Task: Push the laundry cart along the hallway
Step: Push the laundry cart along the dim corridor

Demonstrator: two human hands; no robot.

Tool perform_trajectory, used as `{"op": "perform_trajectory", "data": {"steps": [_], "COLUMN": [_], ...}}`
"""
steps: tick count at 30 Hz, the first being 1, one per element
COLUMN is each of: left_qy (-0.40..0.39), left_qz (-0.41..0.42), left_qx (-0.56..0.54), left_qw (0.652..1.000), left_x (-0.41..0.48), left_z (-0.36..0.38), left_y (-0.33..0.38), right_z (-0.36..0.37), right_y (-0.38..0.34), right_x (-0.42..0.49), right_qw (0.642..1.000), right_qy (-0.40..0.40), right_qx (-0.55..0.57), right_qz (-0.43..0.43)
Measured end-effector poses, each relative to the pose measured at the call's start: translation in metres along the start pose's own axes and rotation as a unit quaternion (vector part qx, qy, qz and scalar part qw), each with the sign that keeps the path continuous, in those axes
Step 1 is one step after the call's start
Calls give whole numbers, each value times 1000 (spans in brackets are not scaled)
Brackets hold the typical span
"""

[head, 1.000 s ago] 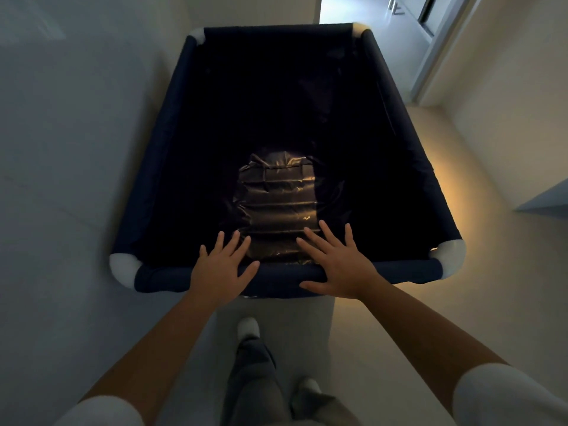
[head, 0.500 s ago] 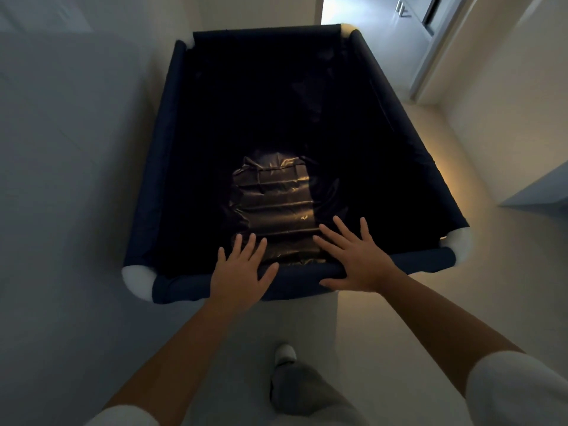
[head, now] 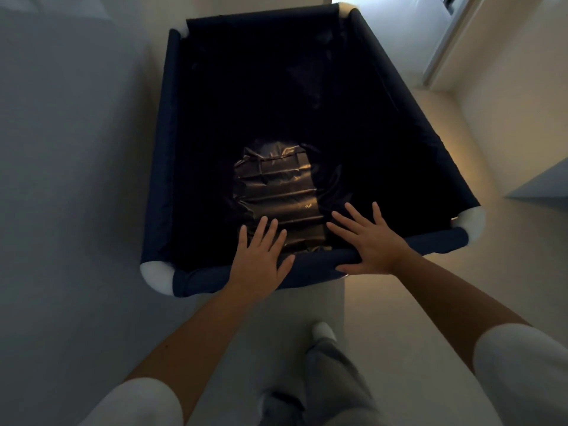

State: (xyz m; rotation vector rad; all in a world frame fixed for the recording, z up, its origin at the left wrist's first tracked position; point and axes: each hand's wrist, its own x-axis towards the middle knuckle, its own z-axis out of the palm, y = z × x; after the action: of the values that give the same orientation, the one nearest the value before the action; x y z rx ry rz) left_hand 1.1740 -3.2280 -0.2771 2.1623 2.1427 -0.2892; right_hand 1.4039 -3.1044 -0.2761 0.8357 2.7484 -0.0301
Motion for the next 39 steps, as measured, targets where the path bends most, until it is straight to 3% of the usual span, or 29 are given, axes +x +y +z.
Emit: {"op": "perform_trajectory", "data": {"steps": [18, 39], "left_qy": [11, 34], "left_qz": [-122, -122], "left_qx": [-67, -57], "left_qw": [990, 990], "left_x": [113, 234], "left_z": [-20, -42], "left_y": [79, -13], "right_z": [3, -25], "right_y": [159, 211], "right_x": [39, 179], "right_qw": [996, 998], "right_qy": [4, 14], "right_qx": [-18, -5], "right_qz": [-84, -67]}}
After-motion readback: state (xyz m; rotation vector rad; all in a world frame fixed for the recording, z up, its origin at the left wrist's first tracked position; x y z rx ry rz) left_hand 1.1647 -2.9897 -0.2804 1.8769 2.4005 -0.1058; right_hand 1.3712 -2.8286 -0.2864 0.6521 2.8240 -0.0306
